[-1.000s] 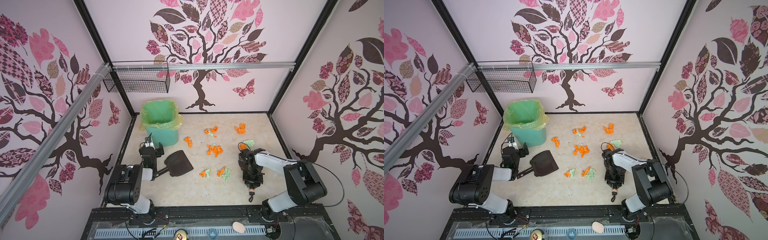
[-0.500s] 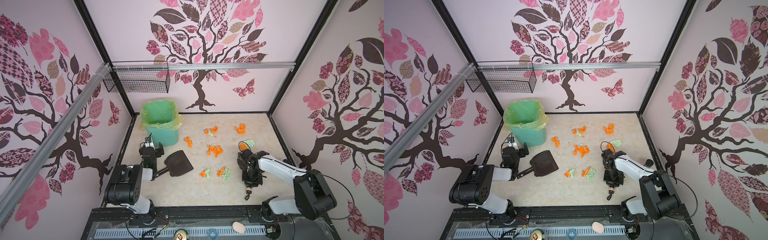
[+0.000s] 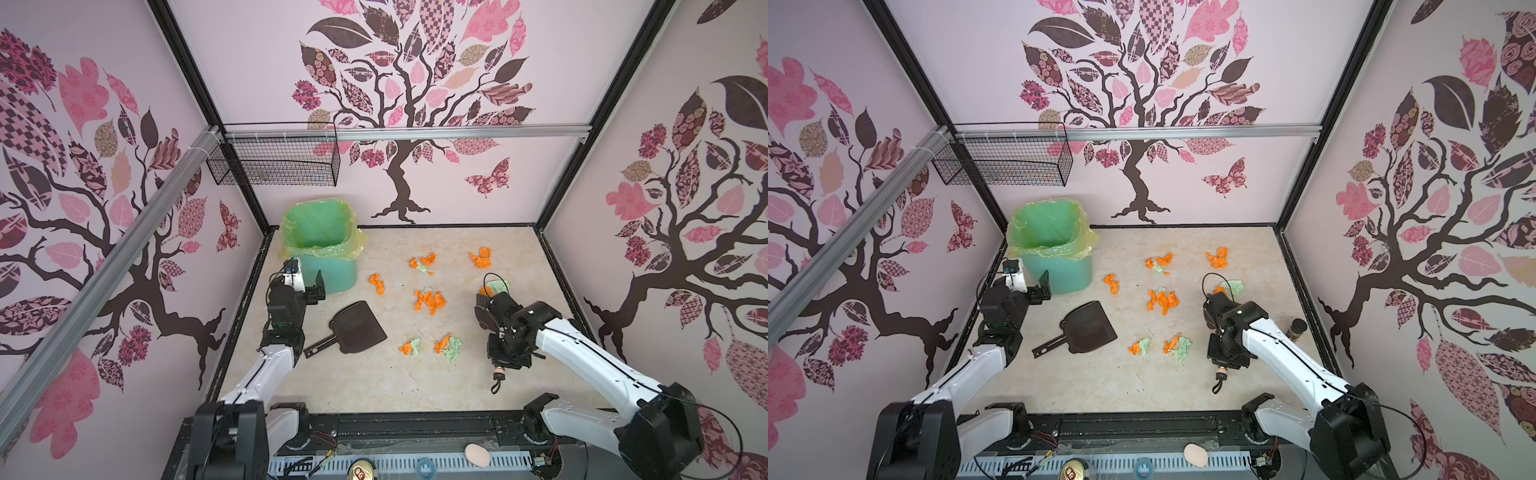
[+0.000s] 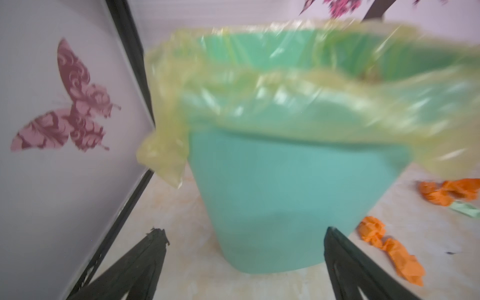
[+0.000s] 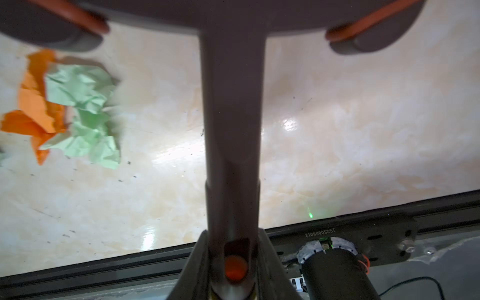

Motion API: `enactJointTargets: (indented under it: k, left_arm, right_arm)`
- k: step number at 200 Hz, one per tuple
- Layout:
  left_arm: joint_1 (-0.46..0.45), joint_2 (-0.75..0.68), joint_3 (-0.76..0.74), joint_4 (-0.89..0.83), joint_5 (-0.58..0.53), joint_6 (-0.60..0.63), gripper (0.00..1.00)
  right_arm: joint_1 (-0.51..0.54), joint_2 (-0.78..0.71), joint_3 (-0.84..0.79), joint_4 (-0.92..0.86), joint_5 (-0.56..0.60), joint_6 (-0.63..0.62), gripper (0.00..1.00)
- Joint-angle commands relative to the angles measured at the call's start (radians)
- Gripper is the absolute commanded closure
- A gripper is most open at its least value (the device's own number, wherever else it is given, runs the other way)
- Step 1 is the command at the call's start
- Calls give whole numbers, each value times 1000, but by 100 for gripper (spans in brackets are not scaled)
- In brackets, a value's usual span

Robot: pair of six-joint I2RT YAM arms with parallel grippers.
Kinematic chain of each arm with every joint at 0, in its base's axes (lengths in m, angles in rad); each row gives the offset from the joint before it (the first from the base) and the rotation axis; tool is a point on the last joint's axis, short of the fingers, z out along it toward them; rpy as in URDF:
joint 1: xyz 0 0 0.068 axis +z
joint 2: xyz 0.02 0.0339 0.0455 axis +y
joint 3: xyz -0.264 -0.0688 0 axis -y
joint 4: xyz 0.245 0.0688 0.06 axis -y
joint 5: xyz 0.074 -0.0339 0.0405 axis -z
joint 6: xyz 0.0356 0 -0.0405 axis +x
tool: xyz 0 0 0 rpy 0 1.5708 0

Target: Sweep away the paper scraps from the table

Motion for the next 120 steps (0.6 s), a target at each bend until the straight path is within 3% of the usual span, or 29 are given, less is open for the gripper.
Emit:
enactJointTargets:
  k: [1, 36, 71, 96, 120]
  left_arm:
    - [40, -88, 94, -312, 371, 73, 3]
    - [42, -65, 324, -711, 903, 127, 3]
    - [23, 99, 441, -744, 1238, -85, 4]
    - [-75, 246, 487, -635, 1286, -284, 10]
    - [-171, 304, 471, -466, 1266, -444, 10]
  right_arm:
    - [35, 22, 128, -77, 65, -18, 96]
    - [140, 125, 297, -73, 113, -32, 96]
    - [202, 170, 371, -18, 111, -35, 96]
    - [251, 211, 396, 17, 118, -31, 96]
    - [289, 262, 444, 41, 140, -30, 96]
